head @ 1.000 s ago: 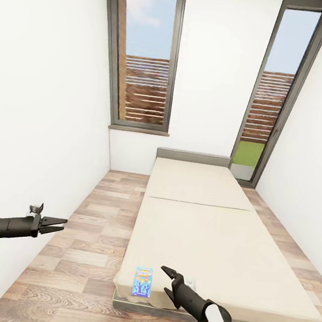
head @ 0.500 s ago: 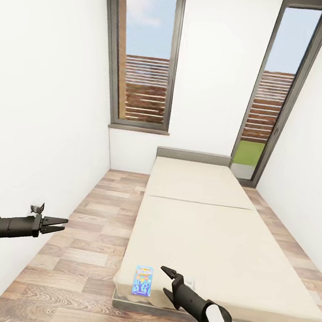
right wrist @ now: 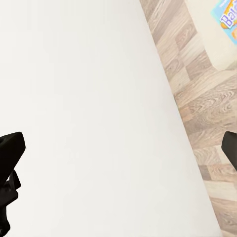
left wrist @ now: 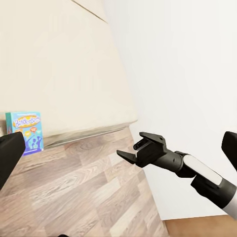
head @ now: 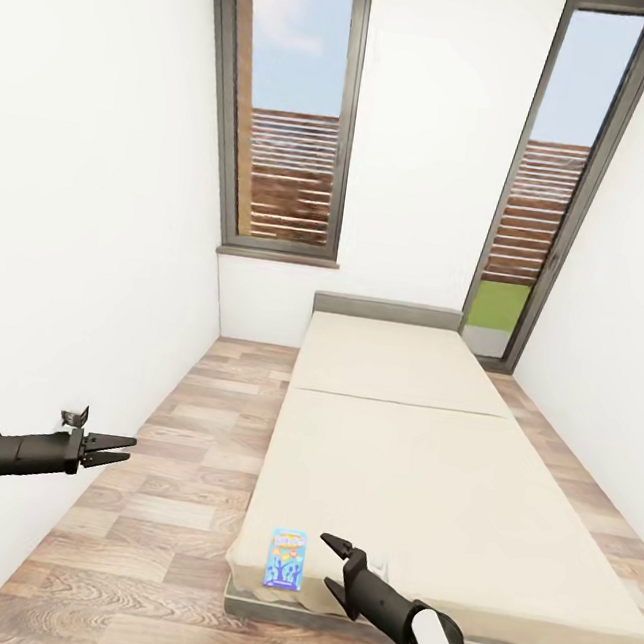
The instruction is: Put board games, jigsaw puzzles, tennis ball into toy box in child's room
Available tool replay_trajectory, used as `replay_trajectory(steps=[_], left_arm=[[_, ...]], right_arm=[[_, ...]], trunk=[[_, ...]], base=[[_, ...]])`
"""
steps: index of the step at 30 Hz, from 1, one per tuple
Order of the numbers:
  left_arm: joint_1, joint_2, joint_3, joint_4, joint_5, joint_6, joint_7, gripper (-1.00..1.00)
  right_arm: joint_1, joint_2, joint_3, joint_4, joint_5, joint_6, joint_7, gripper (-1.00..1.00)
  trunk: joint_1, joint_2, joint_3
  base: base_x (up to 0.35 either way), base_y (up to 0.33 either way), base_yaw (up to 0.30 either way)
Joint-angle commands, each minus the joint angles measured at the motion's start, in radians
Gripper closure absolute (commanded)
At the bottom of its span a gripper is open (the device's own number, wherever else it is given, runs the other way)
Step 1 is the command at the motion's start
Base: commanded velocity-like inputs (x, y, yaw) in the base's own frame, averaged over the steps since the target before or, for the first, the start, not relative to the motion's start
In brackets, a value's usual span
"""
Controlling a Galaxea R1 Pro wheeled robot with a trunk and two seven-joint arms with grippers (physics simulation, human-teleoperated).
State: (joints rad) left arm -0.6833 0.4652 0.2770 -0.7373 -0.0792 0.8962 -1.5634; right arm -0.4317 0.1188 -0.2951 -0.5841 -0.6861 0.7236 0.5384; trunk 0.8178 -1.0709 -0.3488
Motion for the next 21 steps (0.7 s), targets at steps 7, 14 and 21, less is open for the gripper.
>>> replay_trajectory(steps=[7,14,21], left_arm=[[-0.001,0.000,0.002,-0.001,-0.009,0.010,-0.007,-1.00],[-0.001,0.000,0.002,-0.001,-0.011,0.010,-0.007,-1.00],[-0.001,0.000,0.001,-0.001,-0.011,0.010,-0.007,-1.00]], right_arm=[[-0.001,0.002,-0.007,0.000,0.001,0.001,0.001,-1.00],[-0.001,0.002,-0.007,0.000,0.002,-0.003,-0.001,-1.00],[-0.001,0.001,-0.007,0.000,0.004,-0.006,-0.007,-1.00]], trunk=[[0.027,-0.050,-0.023],[0.054,-0.099,-0.045],[0.081,-0.148,-0.067]], base=[[0.000,0.000,0.000],[0.000,0.000,0.000],[0.000,0.000,0.000]])
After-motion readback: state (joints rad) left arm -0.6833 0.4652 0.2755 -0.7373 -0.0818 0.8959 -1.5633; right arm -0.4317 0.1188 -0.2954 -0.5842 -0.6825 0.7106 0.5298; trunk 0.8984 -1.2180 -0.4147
